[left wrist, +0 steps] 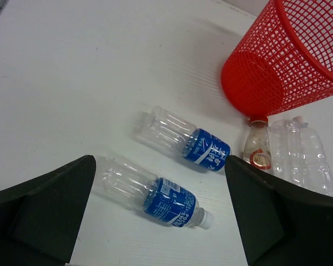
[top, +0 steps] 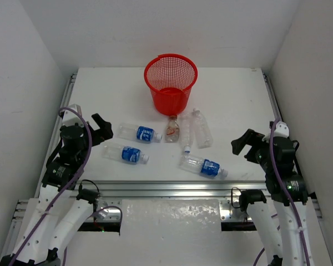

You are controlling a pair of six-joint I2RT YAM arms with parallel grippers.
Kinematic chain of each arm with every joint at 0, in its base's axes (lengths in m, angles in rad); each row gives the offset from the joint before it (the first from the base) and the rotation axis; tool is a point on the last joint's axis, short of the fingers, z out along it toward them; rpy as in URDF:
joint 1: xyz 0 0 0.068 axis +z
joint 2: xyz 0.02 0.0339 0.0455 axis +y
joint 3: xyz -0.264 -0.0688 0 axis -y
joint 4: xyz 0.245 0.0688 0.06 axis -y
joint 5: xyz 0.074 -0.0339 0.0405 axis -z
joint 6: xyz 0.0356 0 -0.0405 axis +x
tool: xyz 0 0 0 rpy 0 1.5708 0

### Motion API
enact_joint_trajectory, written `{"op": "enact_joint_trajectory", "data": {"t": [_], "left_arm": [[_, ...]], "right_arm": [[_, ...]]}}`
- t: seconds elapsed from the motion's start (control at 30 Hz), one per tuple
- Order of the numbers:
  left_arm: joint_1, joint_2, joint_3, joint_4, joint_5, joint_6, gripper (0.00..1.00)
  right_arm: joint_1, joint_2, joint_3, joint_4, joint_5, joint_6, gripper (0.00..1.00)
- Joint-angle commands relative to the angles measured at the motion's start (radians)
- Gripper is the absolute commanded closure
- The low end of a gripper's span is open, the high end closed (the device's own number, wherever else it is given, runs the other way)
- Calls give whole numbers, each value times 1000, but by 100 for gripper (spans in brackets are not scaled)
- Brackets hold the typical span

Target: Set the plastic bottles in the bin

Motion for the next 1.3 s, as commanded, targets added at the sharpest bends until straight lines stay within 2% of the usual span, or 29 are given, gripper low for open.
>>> {"op": "enact_joint_trajectory", "data": {"t": [0.0,0.2,0.4,0.53,0.57,0.7,0.77,0.8,0.9,1.0,1.13,1.27], "left_arm": [[-4,-8,2,42,14,0,0],[-4,-10,-4,52,39,6,0],[-4,4,-2,54,45,9,0],[-4,10,1,51,43,11,0],[-4,10,-1,52,42,11,0],[-4,10,-4,54,46,11,0],[-4,15,-4,55,51,12,0],[-4,16,-4,55,52,14,0],[-4,27,-4,57,55,15,0],[-4,35,-4,59,62,17,0],[-4,38,-4,60,69,20,0],[-4,36,-5,62,77,21,0]], "right_arm": [[4,-10,-5,52,26,3,1],[4,-27,-36,117,-32,2,1],[4,91,-50,214,-116,10,1],[6,321,-12,286,-159,4,1],[6,426,14,303,-162,-3,1],[16,684,103,407,-170,-50,3],[27,792,178,421,-207,-111,6],[42,895,206,420,-214,-143,7],[84,1068,310,417,-219,-188,7],[139,1189,364,398,-219,-210,7],[216,1298,401,394,-138,-224,8],[221,1361,415,389,-55,-231,19]]}}
